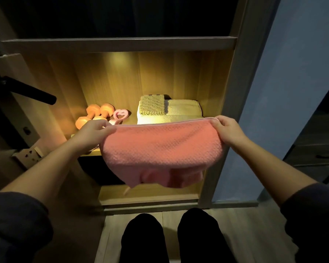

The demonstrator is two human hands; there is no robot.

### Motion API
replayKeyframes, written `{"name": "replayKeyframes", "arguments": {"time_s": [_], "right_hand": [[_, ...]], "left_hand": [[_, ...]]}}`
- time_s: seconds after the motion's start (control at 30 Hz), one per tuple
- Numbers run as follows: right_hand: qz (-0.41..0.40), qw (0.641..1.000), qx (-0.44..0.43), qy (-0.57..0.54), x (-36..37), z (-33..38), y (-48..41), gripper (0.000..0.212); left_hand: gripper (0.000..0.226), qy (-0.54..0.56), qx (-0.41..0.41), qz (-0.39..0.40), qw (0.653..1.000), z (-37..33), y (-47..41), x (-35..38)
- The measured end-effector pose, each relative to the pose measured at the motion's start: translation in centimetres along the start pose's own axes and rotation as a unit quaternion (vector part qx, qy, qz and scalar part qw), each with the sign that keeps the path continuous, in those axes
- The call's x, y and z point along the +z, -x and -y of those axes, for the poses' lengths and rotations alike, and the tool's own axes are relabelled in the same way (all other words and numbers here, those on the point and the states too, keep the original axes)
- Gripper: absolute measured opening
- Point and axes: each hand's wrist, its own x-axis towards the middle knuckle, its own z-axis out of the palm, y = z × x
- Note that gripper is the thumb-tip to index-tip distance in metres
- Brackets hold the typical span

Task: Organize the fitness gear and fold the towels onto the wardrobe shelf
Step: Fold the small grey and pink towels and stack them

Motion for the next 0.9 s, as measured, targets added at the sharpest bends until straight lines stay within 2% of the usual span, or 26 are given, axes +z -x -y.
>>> {"name": "replayKeyframes", "arguments": {"time_s": [0.1,0.17,0.2,0.3,0.33,0.43,0.53,0.67,0.8,0.9], "right_hand": [[0.003,1.000,0.002,0.007,-0.4,-0.3,-0.1,0.025],[0.002,1.000,-0.002,0.000,-0.2,-0.6,0.0,0.024],[-0.006,1.000,0.002,-0.011,-0.1,-0.6,0.0,0.024],[-0.054,0.996,0.020,-0.069,0.8,0.4,0.1,0.028],[-0.070,0.994,0.020,-0.080,1.5,0.9,0.2,0.029],[-0.131,0.988,0.012,-0.081,3.3,2.2,0.6,0.031],[-0.189,0.981,0.000,-0.052,2.4,1.9,0.4,0.028],[-0.185,0.982,-0.012,-0.026,1.4,0.7,0.1,0.027],[-0.178,0.982,-0.029,-0.049,1.1,0.8,0.5,0.029],[-0.151,0.985,-0.047,-0.069,0.4,0.3,1.6,0.027]], "left_hand": [[0.008,-0.032,0.008,0.105,0.994,0.2,0.9,-1.1],[0.005,-0.051,-0.003,0.119,0.992,0.4,1.1,-1.1],[0.007,-0.027,-0.013,0.107,0.994,0.4,1.1,-0.9],[0.020,0.163,-0.071,0.000,0.984,-0.3,0.5,0.8],[0.026,0.194,-0.073,-0.050,0.977,-1.0,0.3,1.6],[0.039,0.108,-0.007,-0.223,0.969,-2.8,-0.1,3.7],[0.030,0.066,0.011,-0.311,0.948,-2.7,0.0,3.3],[0.029,0.051,0.016,-0.297,0.953,-1.5,0.3,3.5],[0.033,0.114,0.022,-0.281,0.953,-1.6,0.5,3.6],[0.032,0.164,0.024,-0.234,0.958,-1.0,1.6,2.9]]}}
